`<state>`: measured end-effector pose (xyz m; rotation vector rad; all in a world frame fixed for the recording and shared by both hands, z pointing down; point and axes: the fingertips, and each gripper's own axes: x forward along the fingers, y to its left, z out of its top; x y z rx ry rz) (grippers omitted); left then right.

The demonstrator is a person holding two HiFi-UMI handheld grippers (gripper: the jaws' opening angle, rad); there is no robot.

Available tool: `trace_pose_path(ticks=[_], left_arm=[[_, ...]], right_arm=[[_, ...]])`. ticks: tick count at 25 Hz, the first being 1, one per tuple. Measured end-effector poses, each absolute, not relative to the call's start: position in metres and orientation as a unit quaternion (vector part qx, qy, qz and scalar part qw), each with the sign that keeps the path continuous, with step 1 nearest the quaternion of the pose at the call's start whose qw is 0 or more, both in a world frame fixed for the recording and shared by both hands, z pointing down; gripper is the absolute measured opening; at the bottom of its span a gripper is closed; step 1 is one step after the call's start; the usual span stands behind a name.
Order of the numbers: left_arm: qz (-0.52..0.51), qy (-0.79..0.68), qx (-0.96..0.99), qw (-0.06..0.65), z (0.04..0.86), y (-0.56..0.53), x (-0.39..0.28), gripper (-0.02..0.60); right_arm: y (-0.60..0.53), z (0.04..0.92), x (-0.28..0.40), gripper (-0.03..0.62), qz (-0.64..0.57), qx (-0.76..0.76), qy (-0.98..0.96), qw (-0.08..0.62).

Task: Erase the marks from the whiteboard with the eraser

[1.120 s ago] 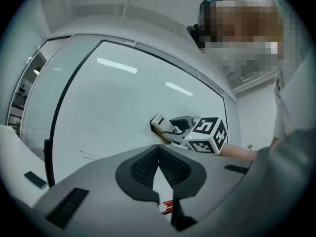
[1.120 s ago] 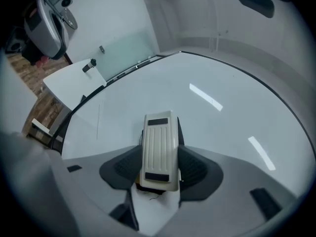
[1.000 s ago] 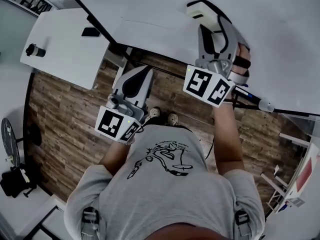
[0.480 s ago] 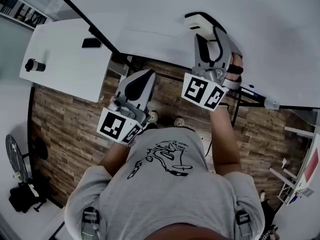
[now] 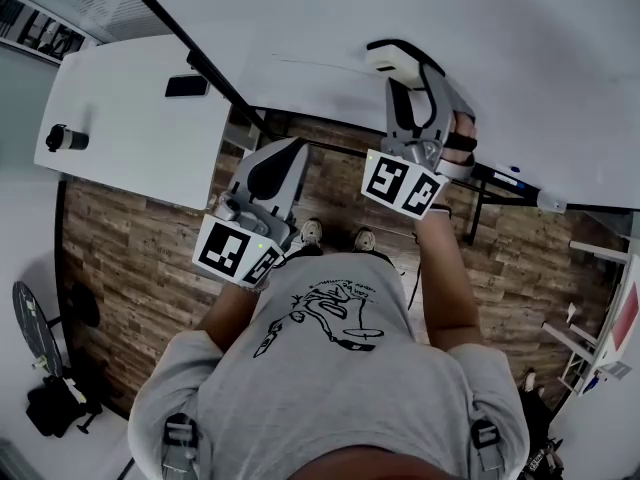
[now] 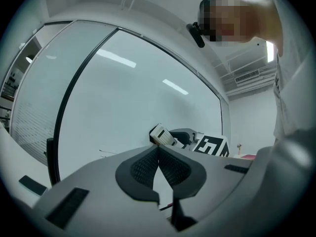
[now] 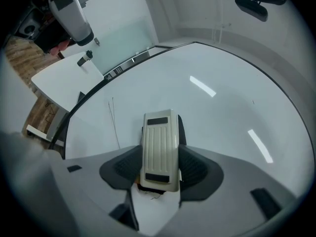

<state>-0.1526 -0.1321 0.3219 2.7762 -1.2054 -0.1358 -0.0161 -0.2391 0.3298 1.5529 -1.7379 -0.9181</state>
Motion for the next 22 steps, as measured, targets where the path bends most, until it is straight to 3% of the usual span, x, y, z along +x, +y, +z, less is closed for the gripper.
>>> trace_pose_path(ticks=[22], left_arm=[[-0.033,-0.405,0.912,0.063,0.331,-0.136,-0.206,0.021]], right_arm=[[-0.257,0.422,-0.081,0.233,-0.329,0.538,-0.683,0.369]])
